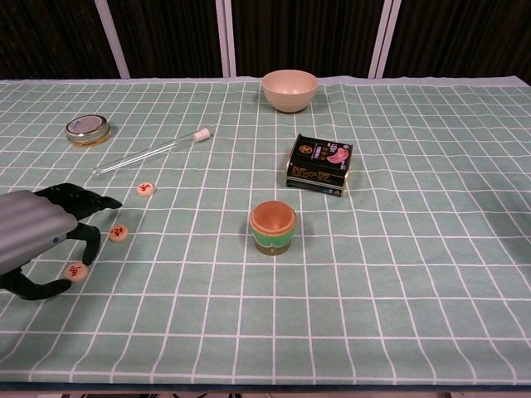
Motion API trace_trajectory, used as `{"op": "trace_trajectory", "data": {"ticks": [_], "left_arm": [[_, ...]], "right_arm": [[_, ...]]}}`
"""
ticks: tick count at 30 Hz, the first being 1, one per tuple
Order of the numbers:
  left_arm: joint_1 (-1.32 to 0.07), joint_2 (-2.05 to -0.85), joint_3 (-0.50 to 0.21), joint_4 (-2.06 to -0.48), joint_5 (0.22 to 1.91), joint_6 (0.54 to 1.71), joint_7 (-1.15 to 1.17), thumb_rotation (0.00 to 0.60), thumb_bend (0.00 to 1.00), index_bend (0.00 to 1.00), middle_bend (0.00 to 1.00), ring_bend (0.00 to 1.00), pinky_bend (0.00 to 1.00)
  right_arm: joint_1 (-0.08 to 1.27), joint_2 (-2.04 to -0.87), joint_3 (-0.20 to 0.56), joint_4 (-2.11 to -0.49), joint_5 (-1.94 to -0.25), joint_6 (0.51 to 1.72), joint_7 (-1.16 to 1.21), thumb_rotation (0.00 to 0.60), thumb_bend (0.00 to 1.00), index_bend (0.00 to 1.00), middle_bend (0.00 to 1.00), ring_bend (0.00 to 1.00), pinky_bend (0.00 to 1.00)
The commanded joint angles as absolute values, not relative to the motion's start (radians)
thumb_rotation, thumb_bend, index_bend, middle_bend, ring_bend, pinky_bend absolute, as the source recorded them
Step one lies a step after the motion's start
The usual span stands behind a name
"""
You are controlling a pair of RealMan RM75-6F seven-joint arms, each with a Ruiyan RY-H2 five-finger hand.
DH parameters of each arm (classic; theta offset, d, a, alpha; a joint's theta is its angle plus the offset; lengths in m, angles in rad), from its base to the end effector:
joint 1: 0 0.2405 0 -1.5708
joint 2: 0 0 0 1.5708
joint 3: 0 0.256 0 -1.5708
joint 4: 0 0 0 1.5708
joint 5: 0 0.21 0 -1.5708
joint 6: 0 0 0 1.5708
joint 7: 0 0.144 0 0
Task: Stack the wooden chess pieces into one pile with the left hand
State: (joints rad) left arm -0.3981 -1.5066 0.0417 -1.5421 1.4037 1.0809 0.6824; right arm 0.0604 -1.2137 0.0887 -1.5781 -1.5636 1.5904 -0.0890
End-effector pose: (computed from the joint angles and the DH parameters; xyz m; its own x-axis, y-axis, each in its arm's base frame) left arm -0.2349 0.2221 -0.0226 0.7633 0.2132 0.6099 0.6278 -0.4675 -0.6223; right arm -0.2968 -0.1800 0.1484 0.4157 0.1324 0.8998 -0.9049 -0.0386 0.4238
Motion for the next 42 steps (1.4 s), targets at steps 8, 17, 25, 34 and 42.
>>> {"op": "trace_trajectory", "data": {"ticks": [8, 17, 25, 34, 42], "left_arm": [[-0.418, -1.464, -0.008, -1.598, 1.398, 1.113, 0.636, 0.600, 0.31, 0.52, 0.03, 0.00, 0.00], [-0.495, -1.459, -0.093, -1.632, 1.276, 1.048, 0.699, 0.600, 0.31, 0.51, 0.03, 0.00, 0.00], [-0.534, -1.495, -0.090, -1.604, 1.209, 1.014, 0.737, 0.600, 0.31, 0.49, 0.03, 0.00, 0.00], [-0.556, -1.531, -0.070, -1.573, 1.193, 1.018, 0.757, 0.600, 0.31, 0.49, 0.03, 0.00, 0.00], [-0.561, -1.545, -0.062, -1.557, 1.177, 1.044, 0.771, 0.600, 0.31, 0.48, 0.03, 0.00, 0.00]], "right_arm": [[0.061, -1.214, 0.088, -1.579, -1.563, 1.589, -0.087, 0.600, 0.23, 0.09, 0.01, 0.03, 0.00], [0.062, -1.216, 0.089, -1.581, -1.559, 1.585, -0.093, 0.600, 0.23, 0.09, 0.01, 0.02, 0.00], [0.061, -1.215, 0.091, -1.580, -1.556, 1.585, -0.092, 0.600, 0.23, 0.09, 0.01, 0.03, 0.00], [0.062, -1.214, 0.092, -1.581, -1.553, 1.584, -0.090, 0.600, 0.23, 0.09, 0.01, 0.03, 0.00], [0.061, -1.214, 0.093, -1.581, -1.550, 1.584, -0.089, 0.600, 0.23, 0.09, 0.01, 0.03, 0.00]]}}
